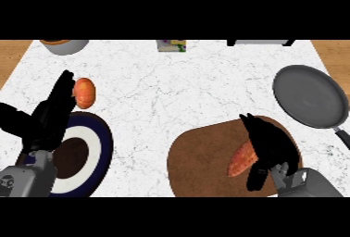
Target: Pick the sweet potato from the cutting board and place it in the pan
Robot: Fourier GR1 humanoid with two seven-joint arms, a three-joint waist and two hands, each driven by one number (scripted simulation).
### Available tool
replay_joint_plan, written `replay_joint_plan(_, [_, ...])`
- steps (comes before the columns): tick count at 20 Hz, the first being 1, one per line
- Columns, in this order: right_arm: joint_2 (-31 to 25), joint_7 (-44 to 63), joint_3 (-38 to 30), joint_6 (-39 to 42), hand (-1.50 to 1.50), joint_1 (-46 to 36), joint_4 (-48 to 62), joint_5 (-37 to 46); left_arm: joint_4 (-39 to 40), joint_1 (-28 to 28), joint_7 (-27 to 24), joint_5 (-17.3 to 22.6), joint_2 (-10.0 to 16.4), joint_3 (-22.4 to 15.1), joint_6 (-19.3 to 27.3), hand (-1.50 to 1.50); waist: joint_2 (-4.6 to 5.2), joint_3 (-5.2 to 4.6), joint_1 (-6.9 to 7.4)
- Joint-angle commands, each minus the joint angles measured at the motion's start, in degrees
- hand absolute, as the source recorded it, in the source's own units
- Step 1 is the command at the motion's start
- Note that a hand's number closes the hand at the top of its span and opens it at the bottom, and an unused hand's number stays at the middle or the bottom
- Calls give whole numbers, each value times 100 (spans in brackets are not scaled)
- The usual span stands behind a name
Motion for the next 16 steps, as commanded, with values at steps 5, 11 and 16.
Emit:
replay_joint_plan(5, [395, -225, -501, 467, -150, -40, 510, 488, 368, 35, -308, -261, -383, 152, -140, 0, 1, 0, -13])
replay_joint_plan(11, [908, -564, -386, -44, -150, 350, 828, 1120, -582, 229, 395, -232, -221, 306, -245, 0, -7, 2, 5])
replay_joint_plan(16, [1200, -990, -591, 108, -150, 270, 1235, 1235, 38, 39, 8, -317, -276, 574, -527, 0, -1, 1, -8])
